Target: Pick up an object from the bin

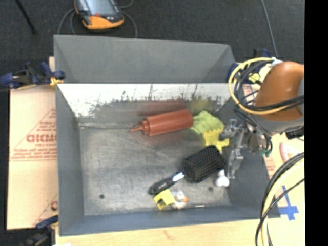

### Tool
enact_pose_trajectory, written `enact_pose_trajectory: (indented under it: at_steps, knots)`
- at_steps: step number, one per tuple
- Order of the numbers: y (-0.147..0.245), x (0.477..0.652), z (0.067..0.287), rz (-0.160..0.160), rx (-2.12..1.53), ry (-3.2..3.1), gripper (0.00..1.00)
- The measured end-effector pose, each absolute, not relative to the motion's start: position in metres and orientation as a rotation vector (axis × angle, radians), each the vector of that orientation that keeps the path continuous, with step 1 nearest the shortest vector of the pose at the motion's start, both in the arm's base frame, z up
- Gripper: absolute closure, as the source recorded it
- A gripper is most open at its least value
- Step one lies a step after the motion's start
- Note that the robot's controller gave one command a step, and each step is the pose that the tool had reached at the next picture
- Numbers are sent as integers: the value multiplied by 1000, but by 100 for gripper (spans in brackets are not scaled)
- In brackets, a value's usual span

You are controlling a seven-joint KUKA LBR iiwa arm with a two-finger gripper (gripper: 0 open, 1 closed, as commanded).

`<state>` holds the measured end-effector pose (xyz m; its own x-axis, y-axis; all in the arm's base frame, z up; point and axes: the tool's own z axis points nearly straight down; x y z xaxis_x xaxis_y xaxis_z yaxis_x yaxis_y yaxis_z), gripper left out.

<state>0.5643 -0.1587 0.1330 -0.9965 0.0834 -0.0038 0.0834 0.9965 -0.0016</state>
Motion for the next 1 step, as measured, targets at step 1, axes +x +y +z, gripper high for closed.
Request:
enact_pose_trajectory:
  at_steps: [1]
  knots:
    - [-102, 581, 73, -3, -259, 3124, 100]
